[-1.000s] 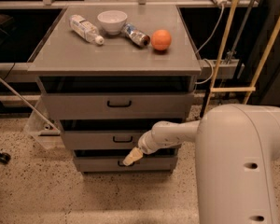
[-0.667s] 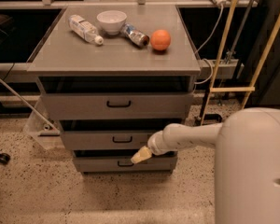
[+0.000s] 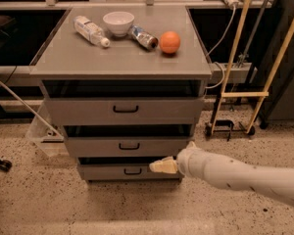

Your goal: Close middle drawer

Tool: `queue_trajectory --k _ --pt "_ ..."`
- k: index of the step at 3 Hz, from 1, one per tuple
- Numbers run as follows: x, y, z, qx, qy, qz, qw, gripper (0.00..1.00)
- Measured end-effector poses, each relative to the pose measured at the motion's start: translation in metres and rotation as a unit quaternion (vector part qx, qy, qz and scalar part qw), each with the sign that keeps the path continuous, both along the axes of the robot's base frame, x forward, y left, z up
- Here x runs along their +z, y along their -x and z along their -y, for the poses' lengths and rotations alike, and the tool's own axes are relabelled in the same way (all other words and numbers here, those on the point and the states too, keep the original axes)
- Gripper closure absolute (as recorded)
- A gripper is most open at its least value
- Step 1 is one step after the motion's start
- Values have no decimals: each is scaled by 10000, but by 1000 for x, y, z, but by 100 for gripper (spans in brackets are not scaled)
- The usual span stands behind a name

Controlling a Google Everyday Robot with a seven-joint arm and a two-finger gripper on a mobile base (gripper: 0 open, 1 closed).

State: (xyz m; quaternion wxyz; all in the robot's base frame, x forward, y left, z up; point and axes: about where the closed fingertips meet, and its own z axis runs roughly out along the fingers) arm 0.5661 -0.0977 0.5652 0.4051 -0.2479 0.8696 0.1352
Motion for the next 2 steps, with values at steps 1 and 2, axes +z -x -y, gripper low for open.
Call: queue_trajectory --k 1,2 --pt "54 57 7 -505 -298 498 9970 0" --pt "97 120 21 -1052 -456 1029 9881 0"
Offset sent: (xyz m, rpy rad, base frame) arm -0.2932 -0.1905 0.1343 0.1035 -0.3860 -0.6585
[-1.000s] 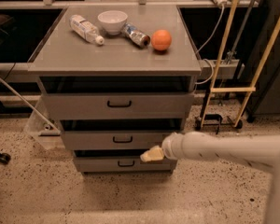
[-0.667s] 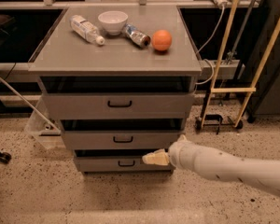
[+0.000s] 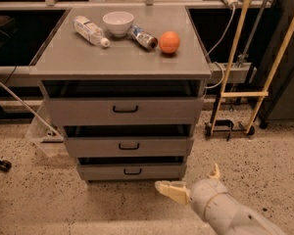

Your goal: Close middle drawer

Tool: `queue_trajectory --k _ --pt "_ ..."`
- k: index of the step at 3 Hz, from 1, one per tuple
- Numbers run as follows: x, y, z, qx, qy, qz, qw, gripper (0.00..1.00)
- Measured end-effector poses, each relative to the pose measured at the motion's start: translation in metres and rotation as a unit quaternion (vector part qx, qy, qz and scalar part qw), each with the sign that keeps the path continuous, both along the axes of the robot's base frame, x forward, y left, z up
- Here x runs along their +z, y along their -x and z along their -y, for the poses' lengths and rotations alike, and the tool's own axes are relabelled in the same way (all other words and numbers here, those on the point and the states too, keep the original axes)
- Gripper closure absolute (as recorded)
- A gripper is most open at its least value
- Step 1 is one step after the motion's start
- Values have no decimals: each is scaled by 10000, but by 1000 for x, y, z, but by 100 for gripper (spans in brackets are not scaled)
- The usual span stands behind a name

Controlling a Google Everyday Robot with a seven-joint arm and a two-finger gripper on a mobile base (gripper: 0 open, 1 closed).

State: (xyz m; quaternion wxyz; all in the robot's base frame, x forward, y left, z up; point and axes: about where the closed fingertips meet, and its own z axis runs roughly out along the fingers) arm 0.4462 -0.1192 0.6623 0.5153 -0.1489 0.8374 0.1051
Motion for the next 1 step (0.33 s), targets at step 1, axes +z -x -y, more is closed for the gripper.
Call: queue_trajectory --k 1 --pt "-3 33 32 -500 -94 63 9987 0"
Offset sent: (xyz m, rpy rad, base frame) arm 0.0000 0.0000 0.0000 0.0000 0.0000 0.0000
